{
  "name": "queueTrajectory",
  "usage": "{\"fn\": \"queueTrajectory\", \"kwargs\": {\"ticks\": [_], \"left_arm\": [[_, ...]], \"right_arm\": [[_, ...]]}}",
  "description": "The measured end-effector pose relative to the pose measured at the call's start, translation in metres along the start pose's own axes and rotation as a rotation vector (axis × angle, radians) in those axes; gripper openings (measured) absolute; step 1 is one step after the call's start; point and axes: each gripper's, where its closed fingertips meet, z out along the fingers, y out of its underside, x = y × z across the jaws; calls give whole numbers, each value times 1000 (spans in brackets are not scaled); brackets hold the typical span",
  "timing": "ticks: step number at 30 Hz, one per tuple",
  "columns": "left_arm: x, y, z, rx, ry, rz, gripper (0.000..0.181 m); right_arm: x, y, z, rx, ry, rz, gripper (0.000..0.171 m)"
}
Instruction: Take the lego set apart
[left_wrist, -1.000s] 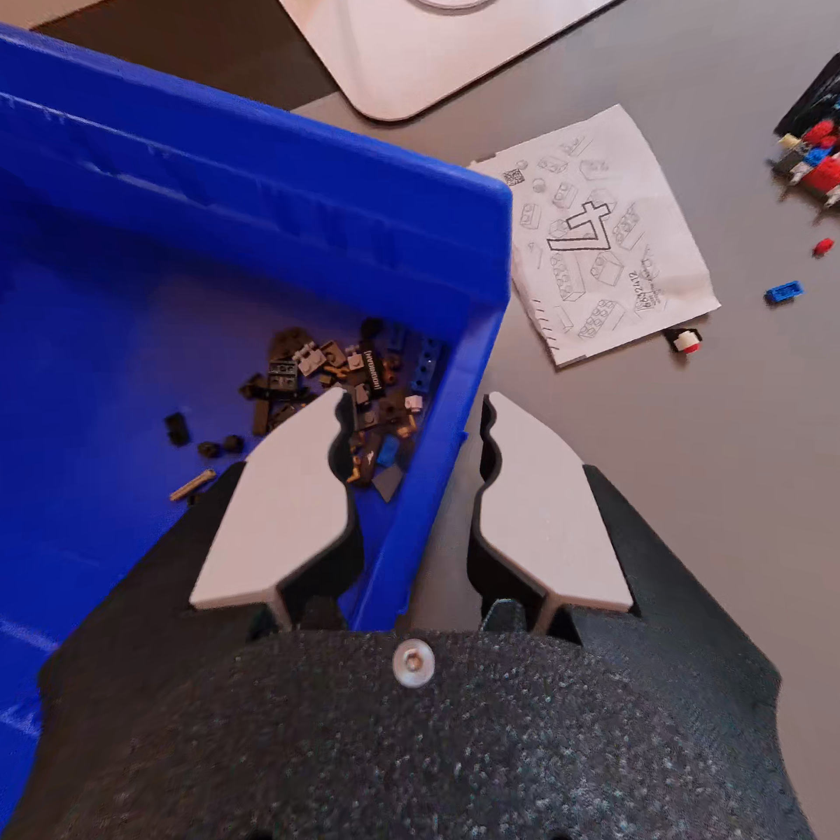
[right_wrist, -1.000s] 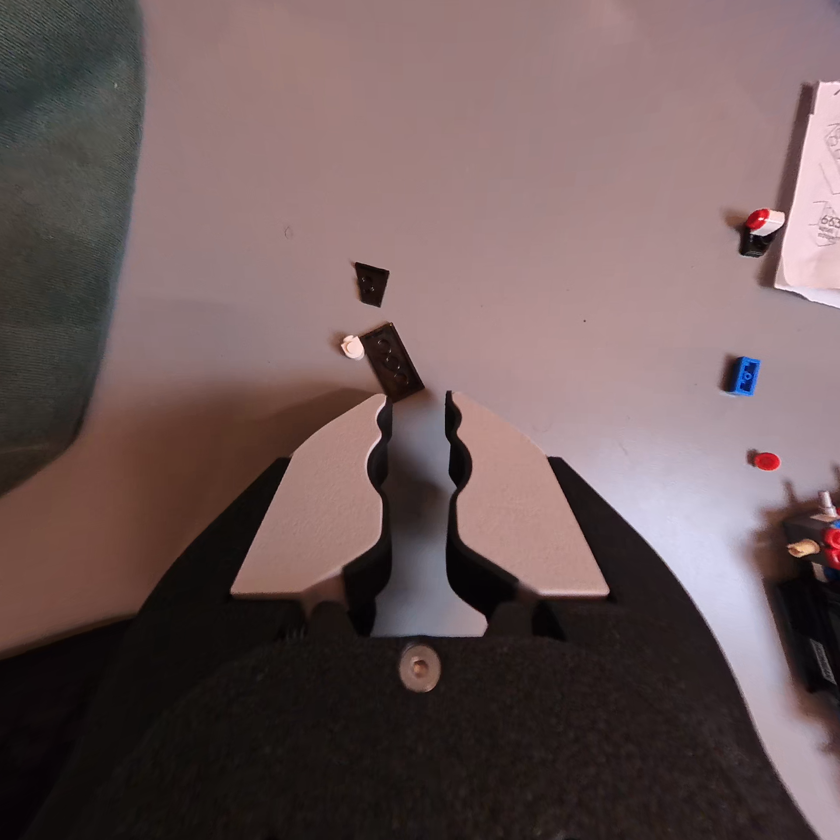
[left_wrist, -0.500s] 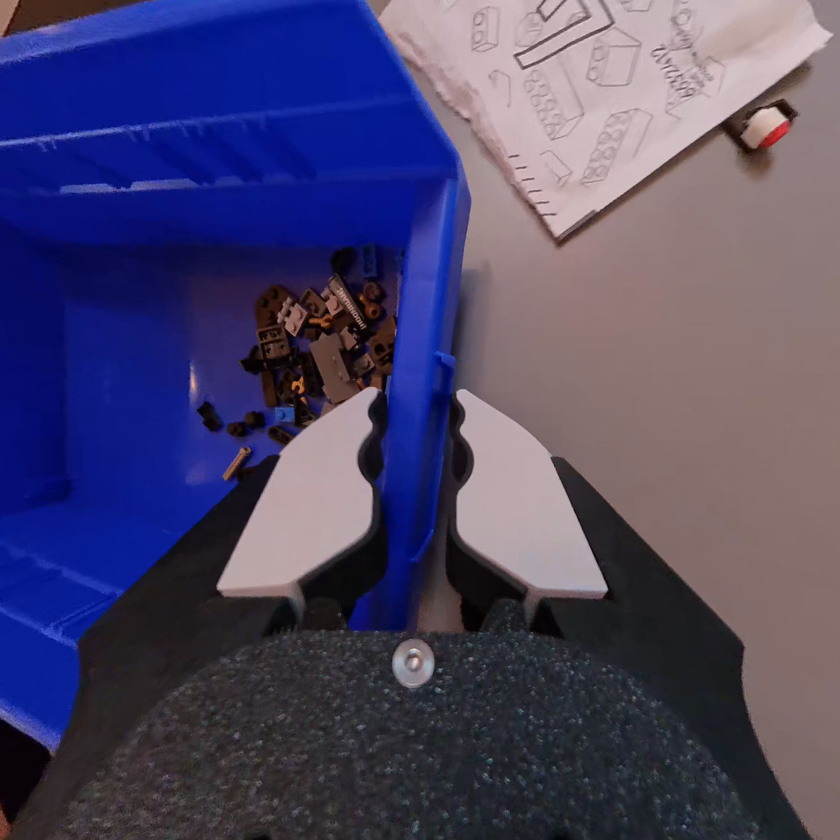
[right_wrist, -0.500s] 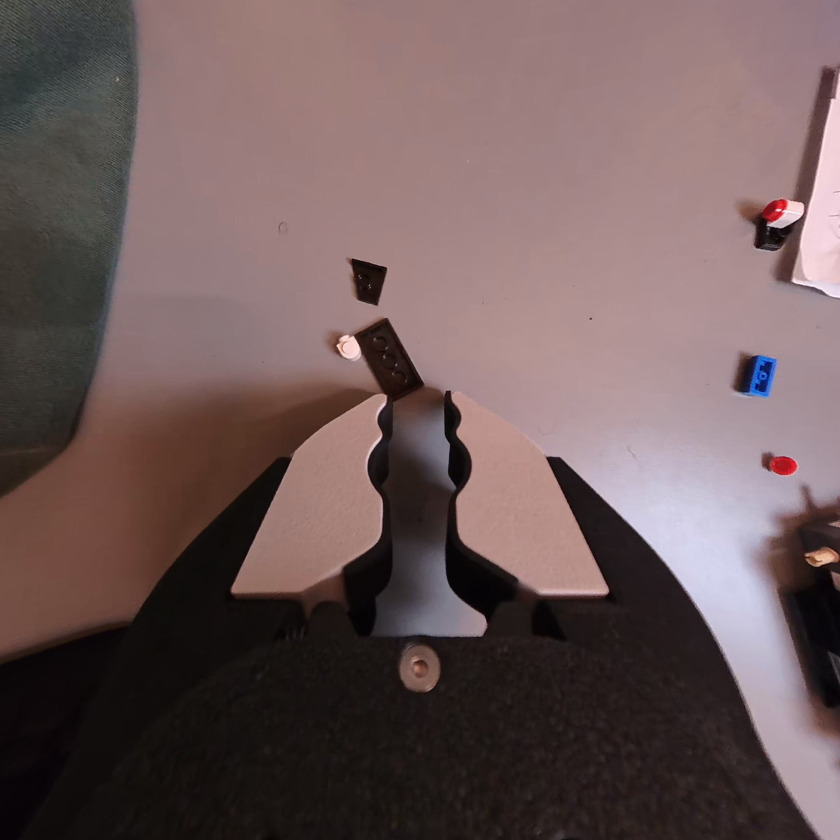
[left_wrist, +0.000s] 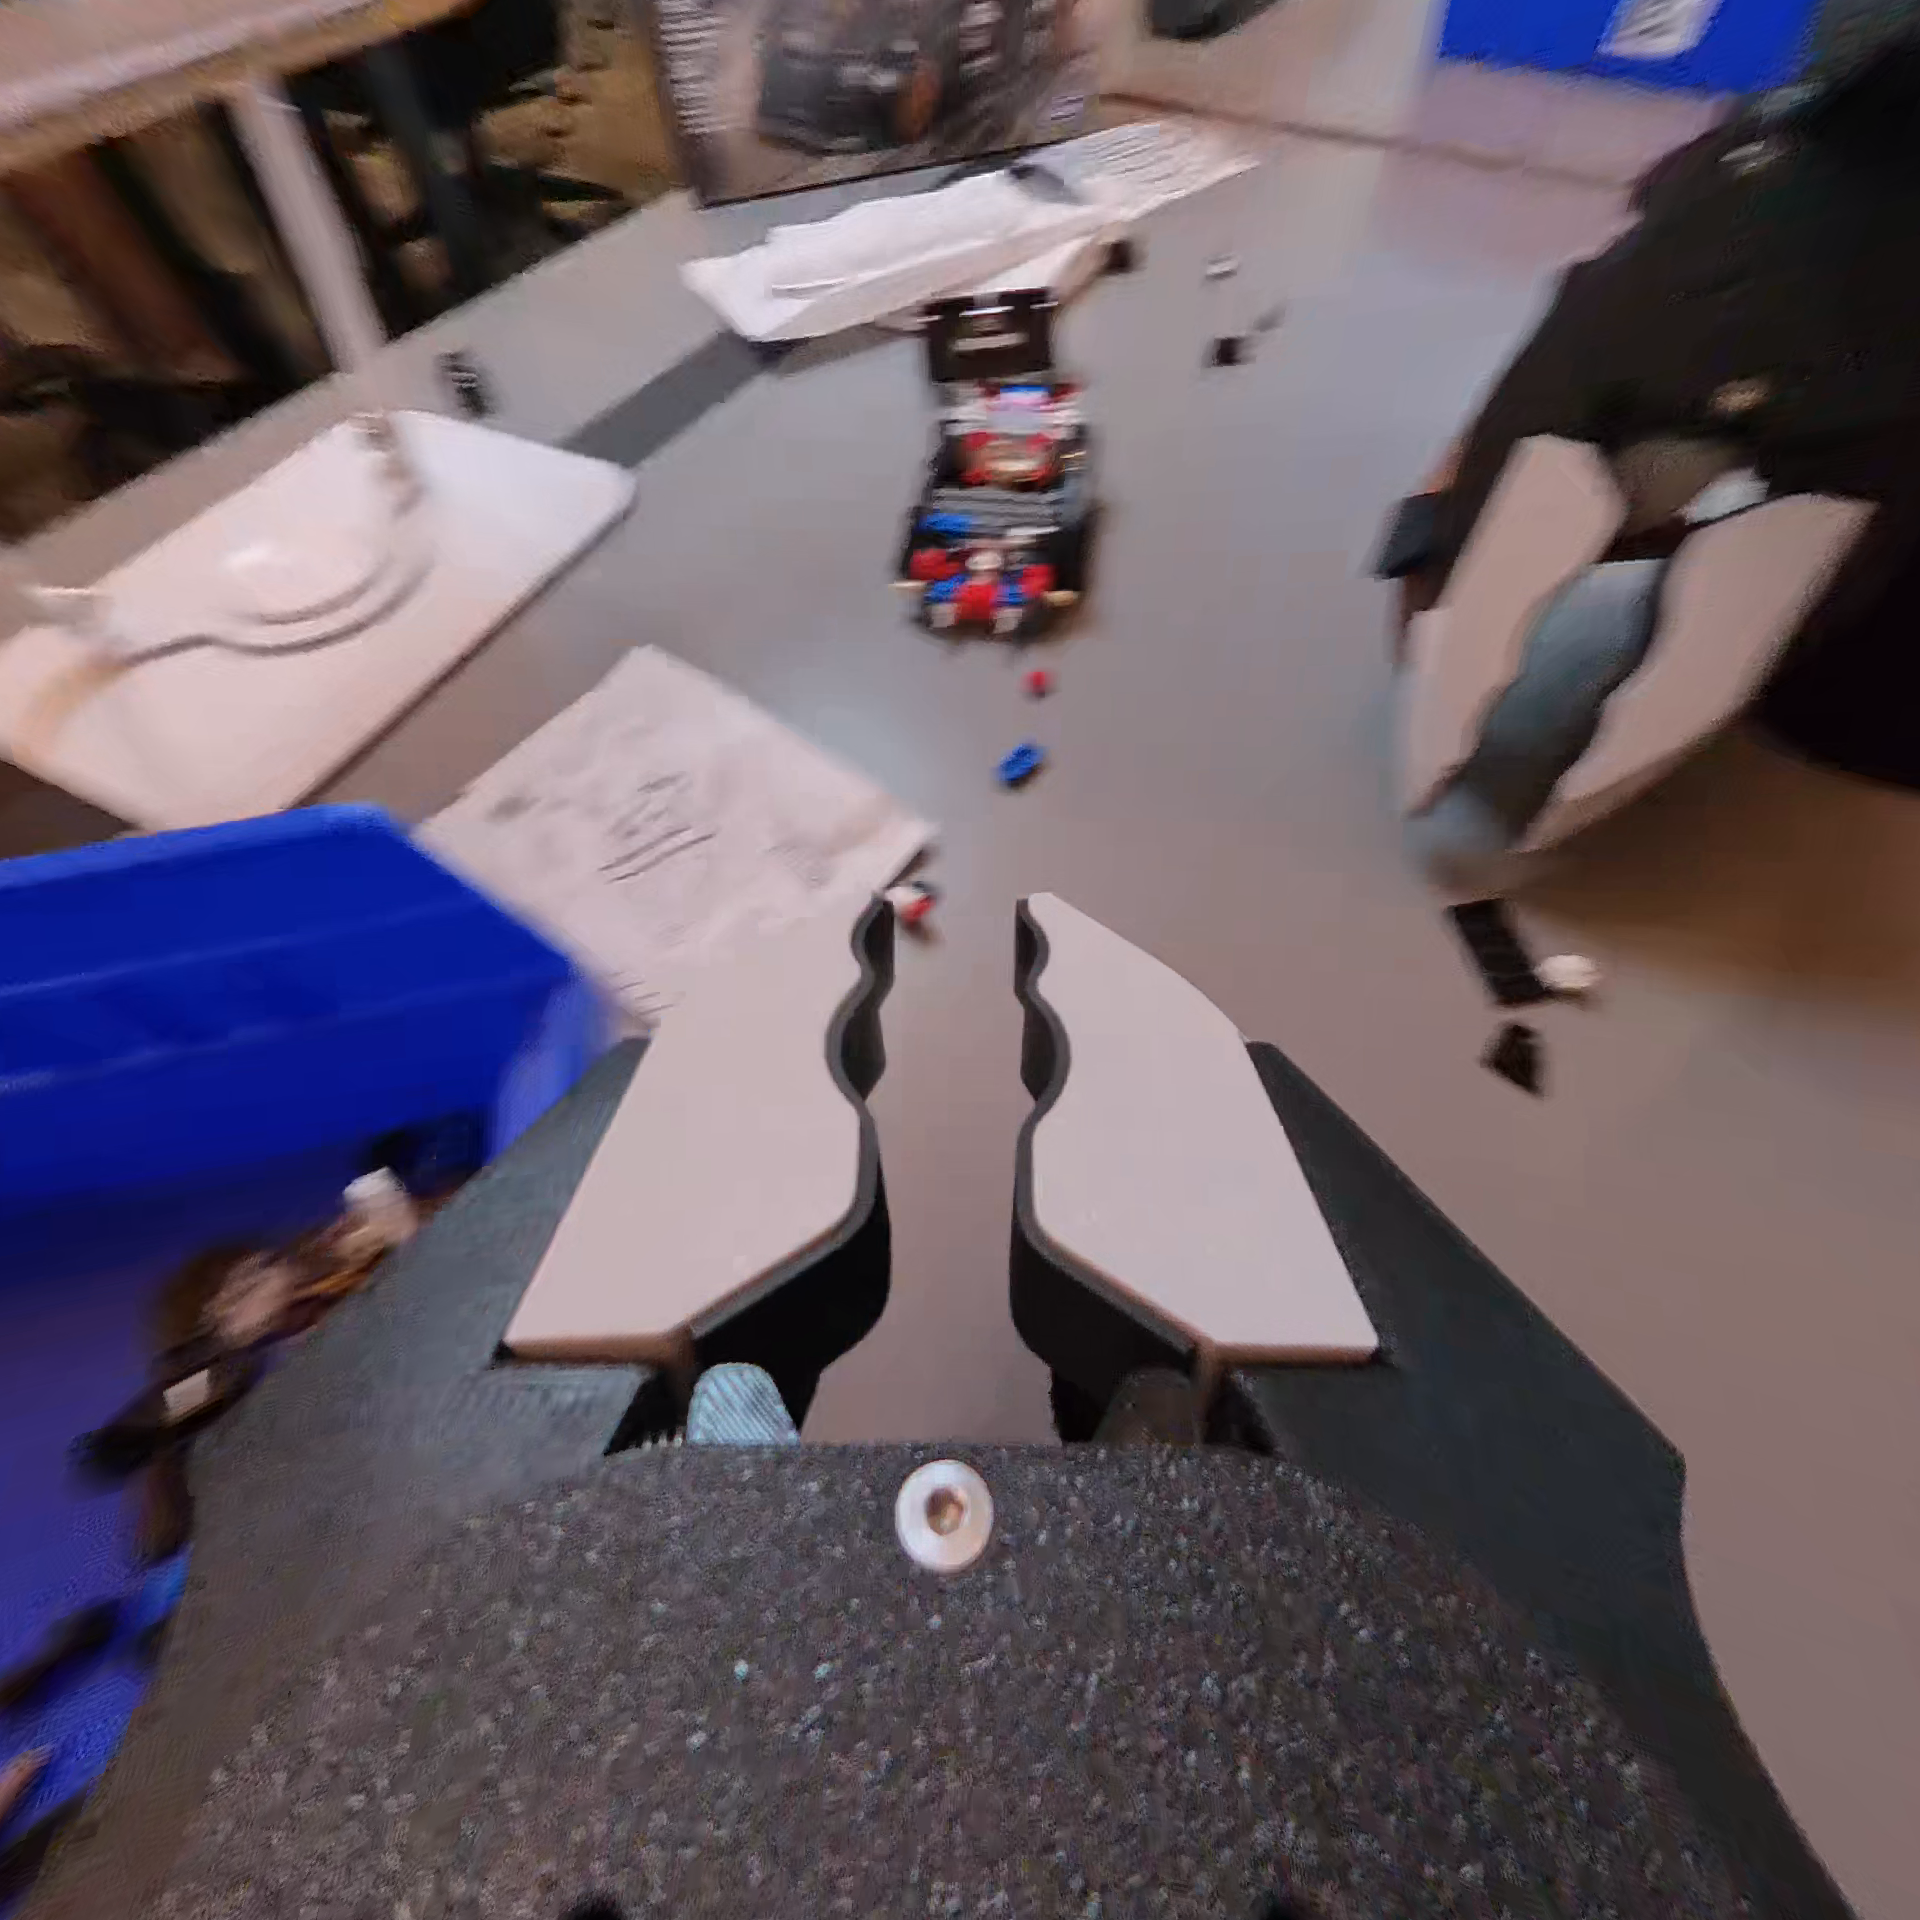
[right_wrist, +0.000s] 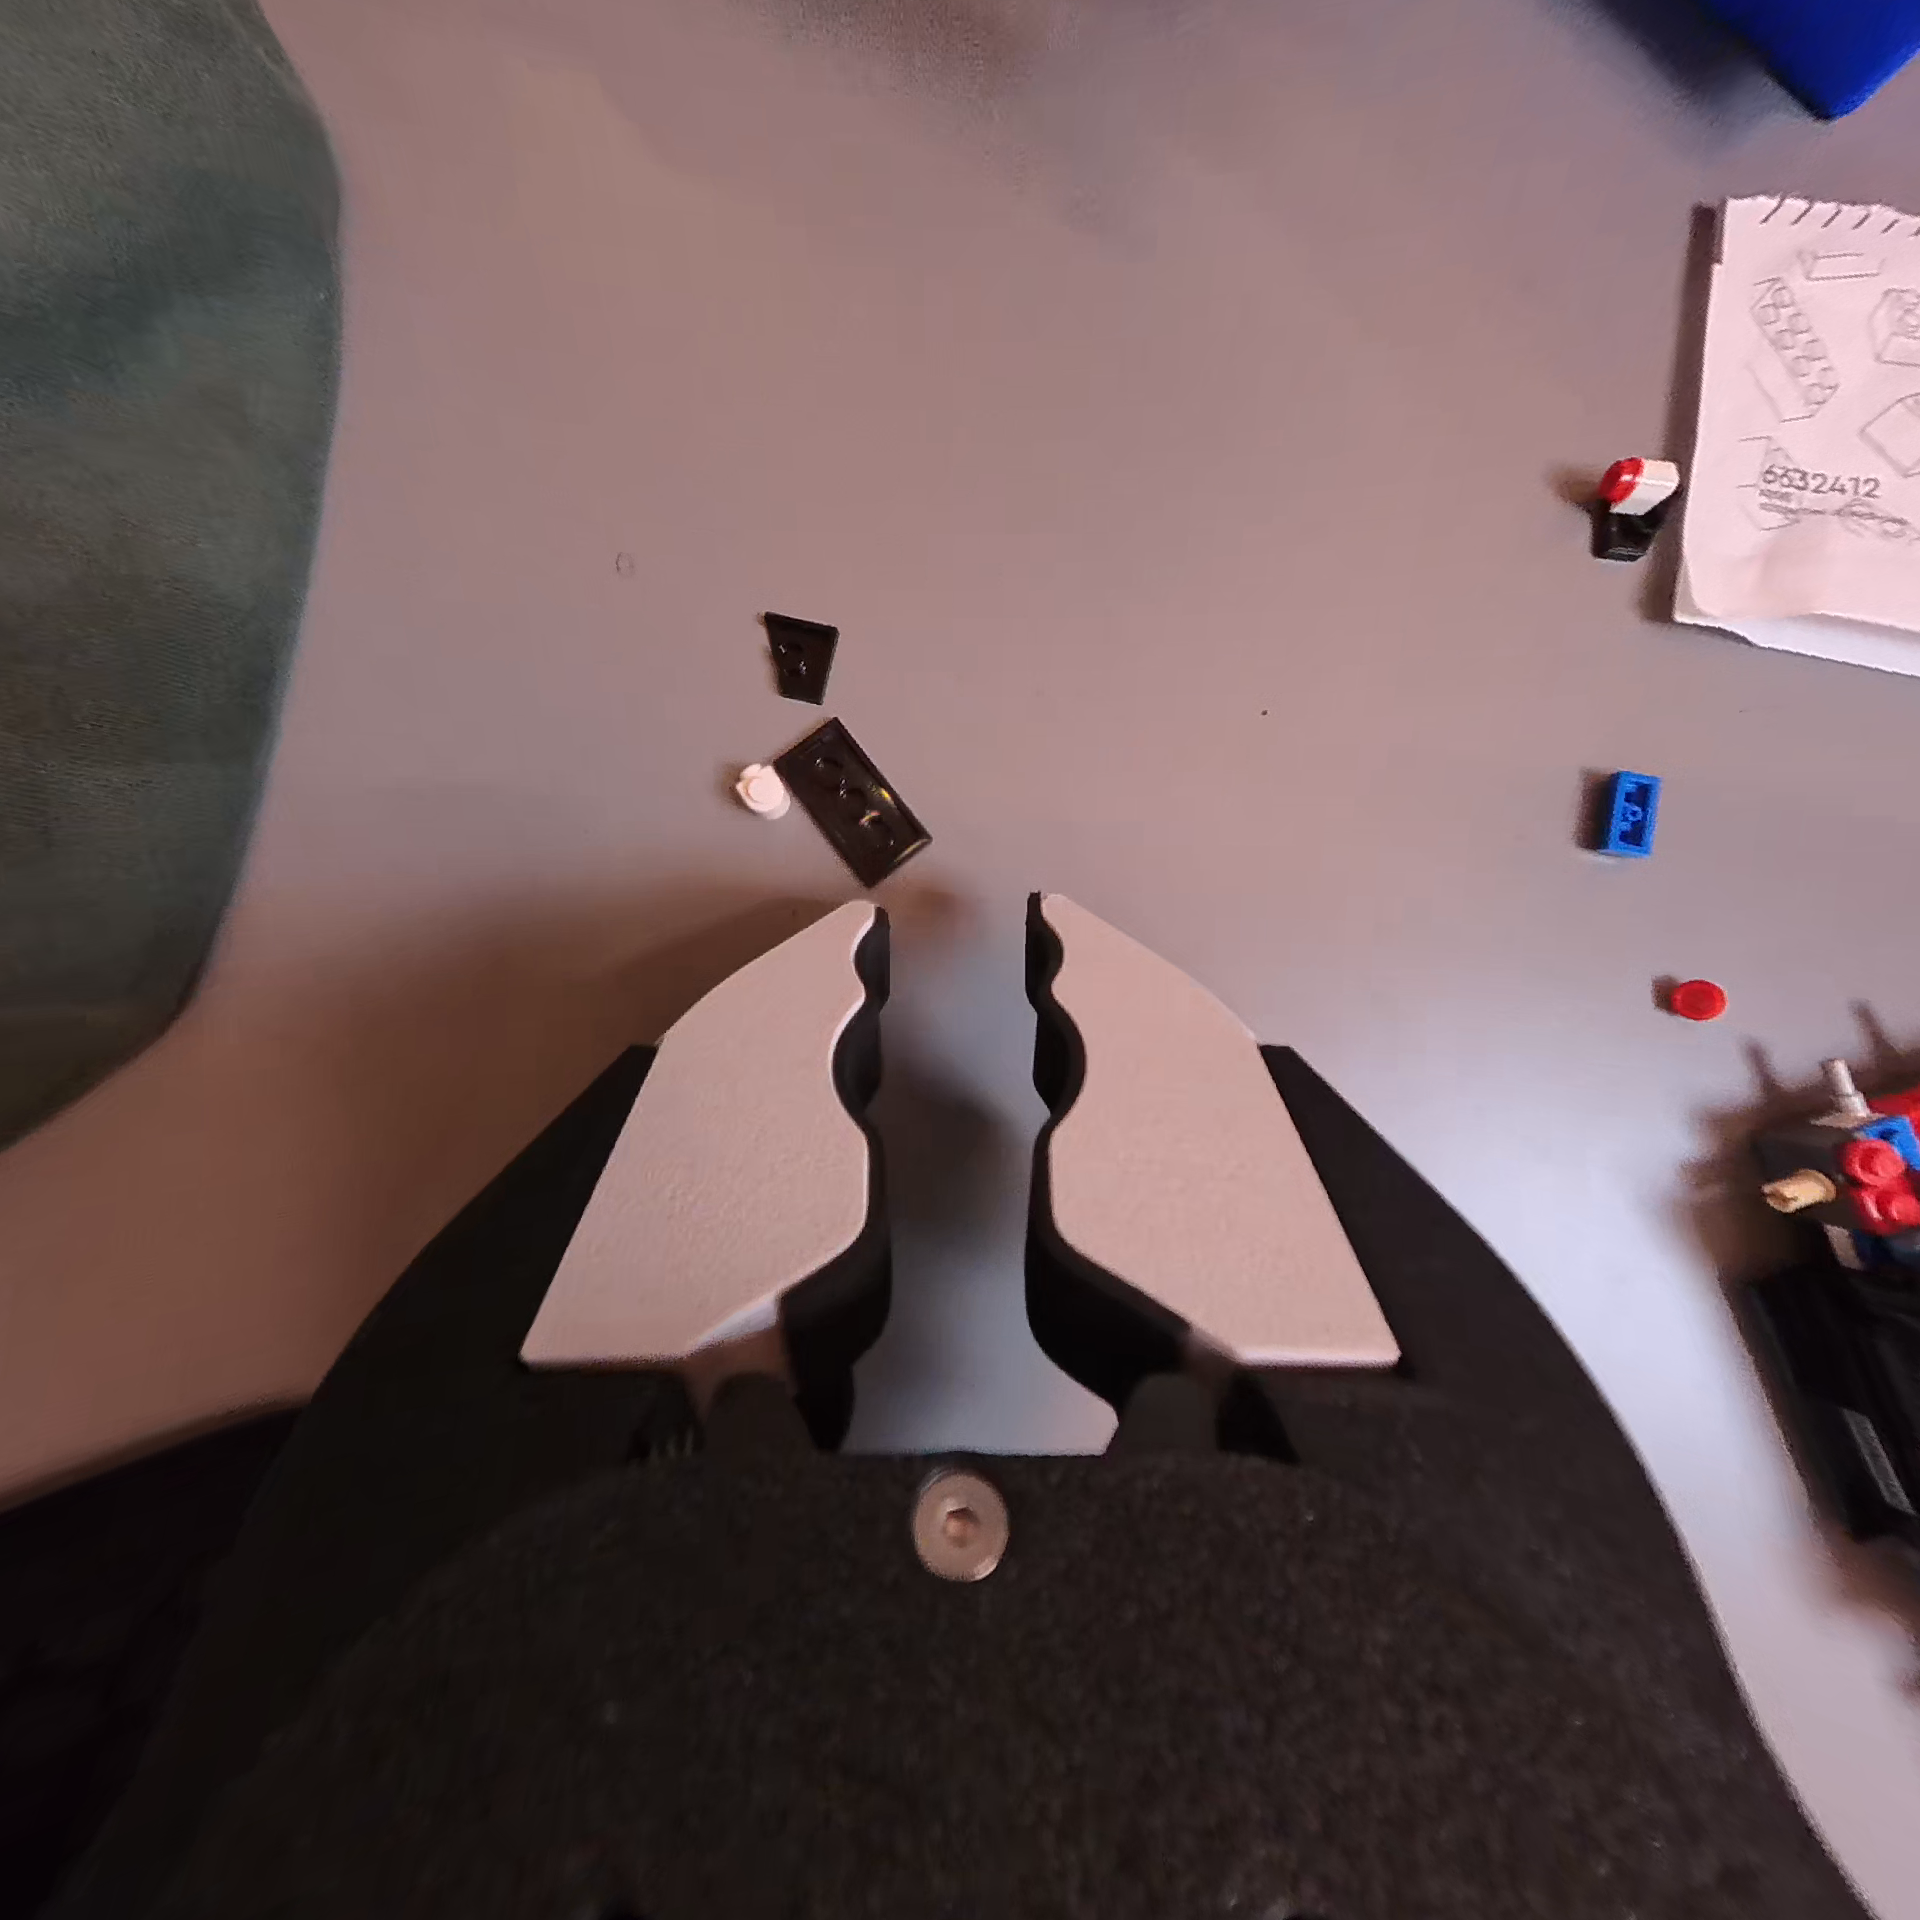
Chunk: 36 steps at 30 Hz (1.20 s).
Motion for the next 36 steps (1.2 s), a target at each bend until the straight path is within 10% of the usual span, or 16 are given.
{"fn": "queueTrajectory", "kwargs": {"ticks": [17, 28, 36], "left_arm": [[104, 35, 37, -108, 402, 208, 13], [119, 33, 39, -70, 326, 481, 24], [93, 43, 46, -155, 224, 449, 20]], "right_arm": [[-14, -10, 24, -8, -33, -90, 17], [10, -37, 1, 229, 8, 80, 0], [36, -18, 30, 39, 165, 188, 37]]}}
